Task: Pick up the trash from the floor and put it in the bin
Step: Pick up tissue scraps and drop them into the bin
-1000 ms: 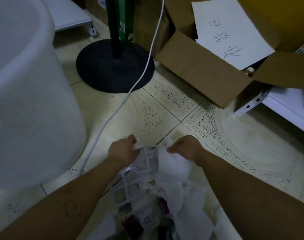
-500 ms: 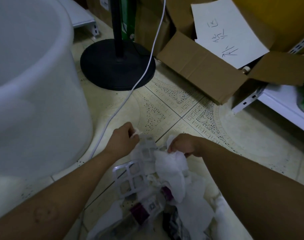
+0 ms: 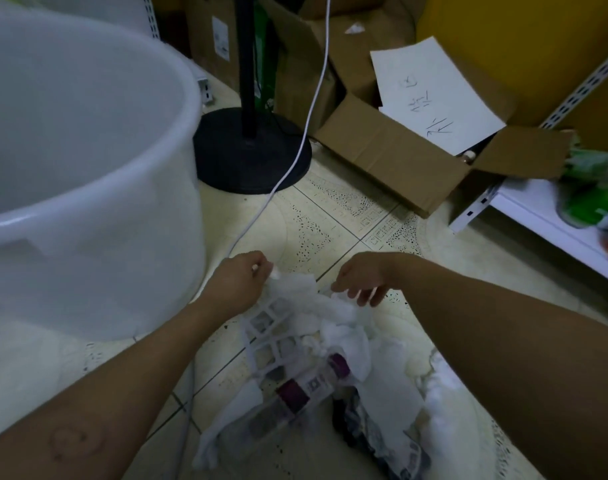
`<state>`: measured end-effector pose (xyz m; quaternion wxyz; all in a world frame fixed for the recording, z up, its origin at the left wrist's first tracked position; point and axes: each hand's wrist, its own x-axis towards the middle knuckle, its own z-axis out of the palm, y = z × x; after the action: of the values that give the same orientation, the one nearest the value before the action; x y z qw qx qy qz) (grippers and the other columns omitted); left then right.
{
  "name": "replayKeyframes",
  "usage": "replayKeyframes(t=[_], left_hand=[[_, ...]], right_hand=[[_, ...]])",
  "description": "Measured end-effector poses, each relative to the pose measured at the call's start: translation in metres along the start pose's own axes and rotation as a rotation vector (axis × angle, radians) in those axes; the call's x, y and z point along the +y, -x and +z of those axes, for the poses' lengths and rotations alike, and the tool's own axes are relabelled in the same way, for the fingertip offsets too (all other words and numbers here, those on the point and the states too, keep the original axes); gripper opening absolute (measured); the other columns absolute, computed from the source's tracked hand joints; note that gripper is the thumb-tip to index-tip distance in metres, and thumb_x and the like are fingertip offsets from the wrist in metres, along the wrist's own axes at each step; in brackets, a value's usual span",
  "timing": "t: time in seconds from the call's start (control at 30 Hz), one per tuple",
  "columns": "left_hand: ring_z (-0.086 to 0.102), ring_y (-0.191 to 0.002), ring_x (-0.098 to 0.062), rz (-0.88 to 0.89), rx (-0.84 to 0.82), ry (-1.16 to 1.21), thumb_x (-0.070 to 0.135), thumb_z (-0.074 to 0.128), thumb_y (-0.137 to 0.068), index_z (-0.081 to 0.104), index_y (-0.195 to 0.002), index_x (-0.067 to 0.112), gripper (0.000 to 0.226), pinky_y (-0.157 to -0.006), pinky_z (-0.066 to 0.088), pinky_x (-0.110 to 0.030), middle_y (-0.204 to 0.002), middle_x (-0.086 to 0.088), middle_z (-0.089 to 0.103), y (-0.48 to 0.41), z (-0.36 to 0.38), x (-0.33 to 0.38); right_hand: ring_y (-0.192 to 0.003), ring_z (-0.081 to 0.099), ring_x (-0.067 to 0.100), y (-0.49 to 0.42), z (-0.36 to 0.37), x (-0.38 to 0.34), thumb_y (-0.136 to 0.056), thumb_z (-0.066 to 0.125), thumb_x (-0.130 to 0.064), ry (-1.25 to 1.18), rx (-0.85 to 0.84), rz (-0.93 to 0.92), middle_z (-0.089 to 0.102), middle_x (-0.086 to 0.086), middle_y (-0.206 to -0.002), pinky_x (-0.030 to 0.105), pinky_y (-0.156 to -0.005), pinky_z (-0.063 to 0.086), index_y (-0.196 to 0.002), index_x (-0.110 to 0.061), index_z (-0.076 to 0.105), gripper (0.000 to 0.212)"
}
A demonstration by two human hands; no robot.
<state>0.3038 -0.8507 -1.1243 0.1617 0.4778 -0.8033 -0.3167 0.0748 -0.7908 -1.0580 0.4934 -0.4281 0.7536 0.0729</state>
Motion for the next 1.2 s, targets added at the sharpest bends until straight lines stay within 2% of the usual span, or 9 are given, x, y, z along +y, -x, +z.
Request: replayKeyframes(t=[0.17, 0.3, 0.37, 0.43, 0.57, 0.73, 0.87, 1.0, 1.2], left_hand=[[0.041, -0.032, -0.005, -0.155, 0.111, -0.042, 0.047, 0.041, -0.095, 0.039, -0.042, 0.018, 0.060, -0.041, 0.028, -0.021, -0.036, 0.005, 0.038, 0.017, -0.013, 0.010], [0.055, -0.029, -0.013, -0.211, -0.050, 0.101, 0.048, 0.045, -0.092, 0.044, -0.057, 0.016, 0.047, -0.033, 0.035, -0.017, -0.040, -0.001, 0.052, 0.036, -0.008, 0.014], [0.060, -0.035, -0.017, -0.244, -0.108, 0.230, 0.042, 0.054, -0.089, 0.046, -0.066, 0.014, 0.037, -0.030, 0.035, -0.016, -0.049, -0.006, 0.061, 0.042, -0.004, 0.017], [0.063, -0.039, -0.019, -0.268, -0.125, 0.387, 0.030, 0.061, -0.086, 0.047, -0.070, 0.014, 0.027, -0.032, 0.041, -0.020, -0.059, -0.011, 0.066, 0.048, 0.001, 0.019], [0.061, -0.041, -0.018, -0.241, -0.160, 0.438, 0.024, 0.067, -0.084, 0.047, -0.069, 0.019, 0.025, -0.036, 0.042, -0.022, -0.058, -0.004, 0.063, 0.053, 0.008, 0.019], [0.045, -0.048, -0.002, -0.177, -0.056, 0.279, 0.051, 0.057, -0.086, 0.038, -0.060, 0.021, 0.044, -0.049, 0.034, -0.021, -0.054, 0.006, 0.044, 0.050, 0.006, 0.021], [0.058, -0.087, -0.027, -0.347, -0.165, 0.452, 0.052, 0.034, -0.095, 0.057, -0.099, 0.012, 0.046, -0.062, 0.040, -0.029, -0.100, -0.015, 0.061, 0.037, -0.012, 0.045], [0.052, -0.068, -0.018, -0.185, -0.112, 0.324, 0.017, 0.046, -0.092, 0.056, -0.088, 0.014, 0.011, -0.057, 0.041, -0.026, -0.076, -0.003, 0.057, 0.024, -0.046, 0.070], [0.063, -0.047, -0.013, 0.046, -0.033, 0.201, 0.017, 0.049, -0.092, 0.063, -0.087, 0.023, 0.016, -0.037, 0.041, -0.020, -0.069, -0.003, 0.066, 0.010, -0.118, 0.118]], right_hand=[[-0.092, 0.069, 0.026, 0.003, 0.019, 0.003, -0.086, 0.067, -0.025, 0.151, -0.073, 0.003, 0.056, 0.009, -0.128, 0.029, -0.064, 0.058, -0.127, -0.012, 0.057, 0.044], [-0.081, 0.067, 0.021, -0.004, 0.030, 0.012, -0.074, 0.080, -0.033, 0.218, -0.080, -0.006, 0.057, 0.014, -0.122, 0.028, -0.065, 0.058, -0.147, -0.016, 0.028, 0.092], [-0.093, 0.065, 0.022, -0.007, 0.041, 0.017, -0.067, 0.081, -0.046, 0.412, -0.056, -0.051, 0.059, 0.010, -0.120, 0.029, -0.074, 0.054, -0.147, -0.017, 0.028, 0.101], [-0.112, 0.057, 0.025, -0.012, 0.057, 0.023, -0.066, 0.077, -0.054, 0.702, 0.026, -0.111, 0.057, 0.007, -0.128, 0.031, -0.086, 0.046, -0.139, -0.017, 0.043, 0.089], [-0.106, 0.060, 0.025, -0.022, 0.077, 0.032, -0.086, 0.062, -0.019, 0.851, 0.128, -0.135, 0.063, 0.011, -0.116, 0.032, -0.084, 0.048, -0.114, -0.007, 0.060, 0.030], [-0.098, 0.062, 0.025, -0.014, 0.034, 0.017, -0.085, 0.062, -0.020, 0.426, 0.197, -0.186, 0.063, 0.012, -0.109, 0.026, -0.078, 0.050, -0.113, -0.002, 0.062, 0.033], [-0.101, 0.063, 0.042, 0.006, 0.008, 0.002, -0.088, 0.052, -0.008, 0.019, 0.184, -0.246, 0.065, 0.025, -0.112, 0.052, -0.089, 0.055, -0.111, 0.007, 0.061, 0.029], [-0.088, 0.061, 0.037, 0.026, -0.008, -0.016, -0.091, 0.047, -0.001, -0.236, 0.270, -0.311, 0.059, 0.026, -0.099, 0.041, -0.071, 0.050, -0.102, 0.007, 0.058, 0.017], [-0.079, 0.059, 0.023, 0.068, -0.050, -0.050, -0.094, 0.052, -0.017, -0.752, 0.352, -0.427, 0.066, 0.007, -0.080, 0.031, -0.071, 0.047, -0.097, -0.002, 0.067, 0.021]])
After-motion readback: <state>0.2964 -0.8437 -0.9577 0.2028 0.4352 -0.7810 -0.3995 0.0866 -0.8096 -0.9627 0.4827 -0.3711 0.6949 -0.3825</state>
